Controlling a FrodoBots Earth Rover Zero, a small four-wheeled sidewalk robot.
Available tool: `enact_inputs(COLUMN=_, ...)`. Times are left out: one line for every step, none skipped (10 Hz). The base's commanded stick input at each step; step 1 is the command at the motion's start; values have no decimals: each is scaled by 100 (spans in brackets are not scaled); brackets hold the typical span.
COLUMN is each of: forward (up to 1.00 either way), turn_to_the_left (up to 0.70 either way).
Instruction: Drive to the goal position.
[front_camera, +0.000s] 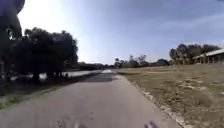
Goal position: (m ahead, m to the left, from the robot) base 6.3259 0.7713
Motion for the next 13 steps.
enact_inputs(forward=100, turn_to_the_left=3)
enact_inputs(forward=100, turn_to_the_left=2)
enact_inputs(forward=100, turn_to_the_left=2)
enact_inputs(forward=100, turn_to_the_left=2)
enact_inputs(forward=100, turn_to_the_left=3)
enact_inputs(forward=100, turn_to_the_left=2)
enact_inputs(forward=100, turn_to_the_left=2)
enact_inputs(forward=100, turn_to_the_left=2)
enact_inputs(forward=100, turn_to_the_left=2)
enact_inputs(forward=100, turn_to_the_left=2)
enact_inputs(forward=100, turn_to_the_left=2)
enact_inputs(forward=100, turn_to_the_left=2)
enact_inputs(forward=100, turn_to_the_left=2)
